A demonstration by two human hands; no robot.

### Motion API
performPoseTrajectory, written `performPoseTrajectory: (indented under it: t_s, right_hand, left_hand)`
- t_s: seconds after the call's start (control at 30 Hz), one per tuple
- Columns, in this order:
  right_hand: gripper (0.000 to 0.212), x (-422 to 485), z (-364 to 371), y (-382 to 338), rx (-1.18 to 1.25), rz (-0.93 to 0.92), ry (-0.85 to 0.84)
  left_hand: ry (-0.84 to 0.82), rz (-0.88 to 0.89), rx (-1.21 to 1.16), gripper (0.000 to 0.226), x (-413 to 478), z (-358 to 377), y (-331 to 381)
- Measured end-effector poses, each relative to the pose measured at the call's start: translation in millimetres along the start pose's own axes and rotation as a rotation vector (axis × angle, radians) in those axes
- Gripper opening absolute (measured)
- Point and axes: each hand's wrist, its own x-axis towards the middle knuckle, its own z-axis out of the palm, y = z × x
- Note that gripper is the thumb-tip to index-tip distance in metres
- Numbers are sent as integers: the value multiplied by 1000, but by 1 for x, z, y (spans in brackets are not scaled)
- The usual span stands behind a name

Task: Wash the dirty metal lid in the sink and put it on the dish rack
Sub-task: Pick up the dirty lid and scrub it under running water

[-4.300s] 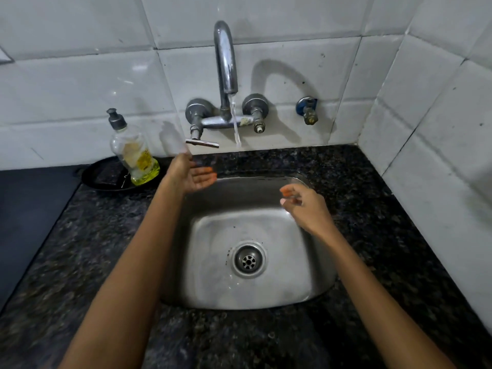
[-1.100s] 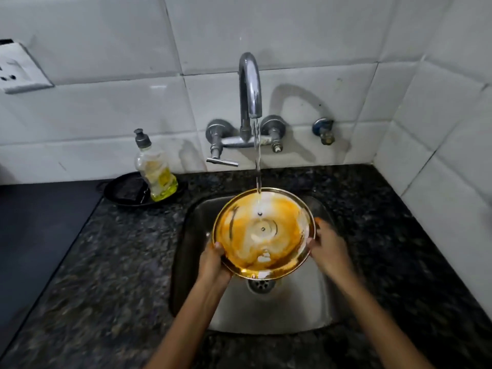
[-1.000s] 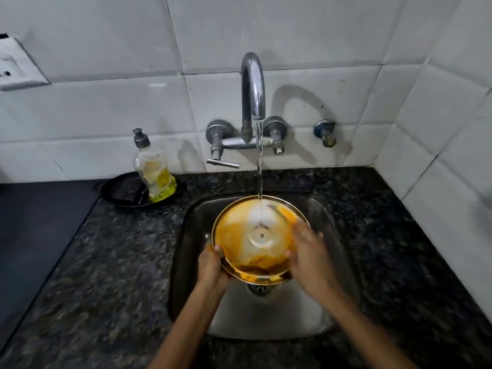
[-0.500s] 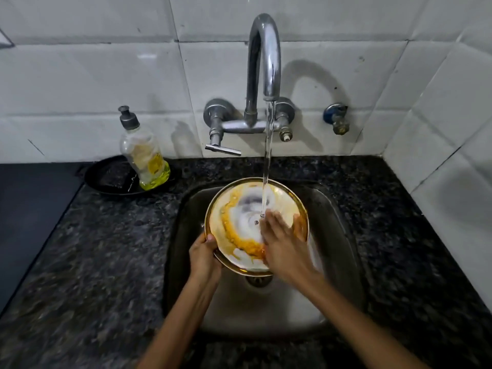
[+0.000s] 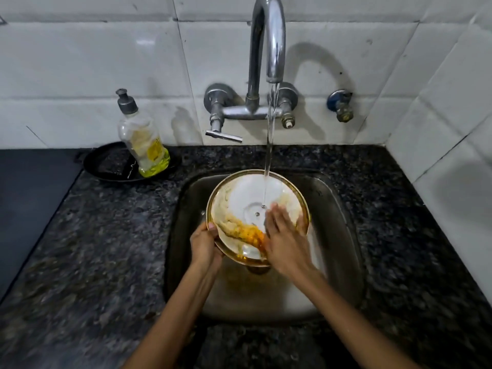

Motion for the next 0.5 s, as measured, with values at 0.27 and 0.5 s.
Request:
performPoseTrajectory:
  t_s: [0.27, 0.5]
  right_hand:
    - [58, 62, -1, 20, 35, -146, -30]
    - [52, -2, -2, -7, 128, -105, -21]
  left_hand:
    - [-63, -32, 1, 27, -6, 8, -4]
    - [25, -36, -73, 28, 4, 4, -5]
